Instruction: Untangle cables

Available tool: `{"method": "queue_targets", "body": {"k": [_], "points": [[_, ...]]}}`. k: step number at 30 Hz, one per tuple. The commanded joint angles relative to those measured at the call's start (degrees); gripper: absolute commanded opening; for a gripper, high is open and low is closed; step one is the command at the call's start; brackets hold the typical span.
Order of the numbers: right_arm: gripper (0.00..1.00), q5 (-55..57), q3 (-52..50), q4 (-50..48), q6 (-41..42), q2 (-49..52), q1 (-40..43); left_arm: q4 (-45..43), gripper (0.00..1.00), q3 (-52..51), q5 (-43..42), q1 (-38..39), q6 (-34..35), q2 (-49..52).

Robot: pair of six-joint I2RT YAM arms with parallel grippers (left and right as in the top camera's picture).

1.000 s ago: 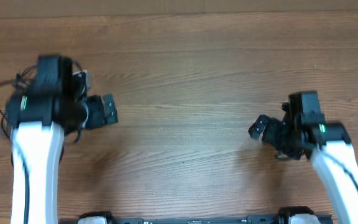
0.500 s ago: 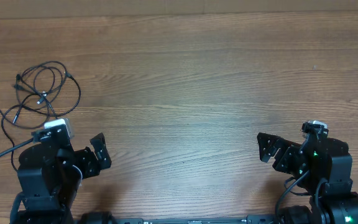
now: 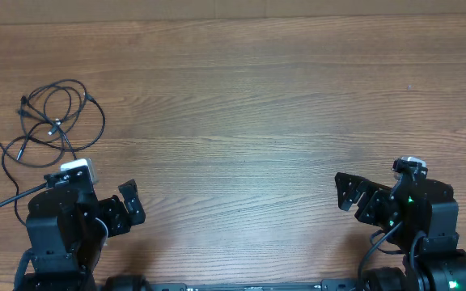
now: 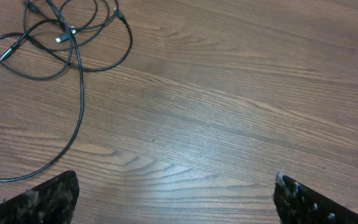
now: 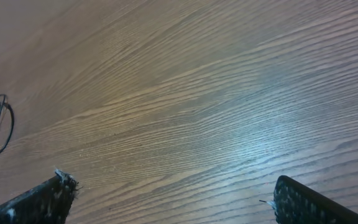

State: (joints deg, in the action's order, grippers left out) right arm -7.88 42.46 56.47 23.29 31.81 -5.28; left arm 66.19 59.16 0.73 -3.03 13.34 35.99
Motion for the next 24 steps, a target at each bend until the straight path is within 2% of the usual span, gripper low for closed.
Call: {"method": "queue_targets", "body": {"k": [1,13,18,24], "points": [[1.0,0.79,-0.46,-0.22,-0.46,-0.13,-0.24,0.0,1.0,-0.44,0.76,0.07,0.59,-0.33],[1.0,0.79,-0.72,1.33,-0.46,-3.48,-0.24,0.02,1.0,-0.44,0.76,0.07,0.59,-0.33],[1.0,1.46,-1.27,1.01,-1.38,-9.99,-0.24,0.02,1.0,-0.46,0.76,0.07,0.59,-0.33],[1.0,1.4,-5.73,-5.55,-8.04,-21.57,-0.24,0.02,1.0,-0.46,0.76,0.07,0.59,-0.33]]}}
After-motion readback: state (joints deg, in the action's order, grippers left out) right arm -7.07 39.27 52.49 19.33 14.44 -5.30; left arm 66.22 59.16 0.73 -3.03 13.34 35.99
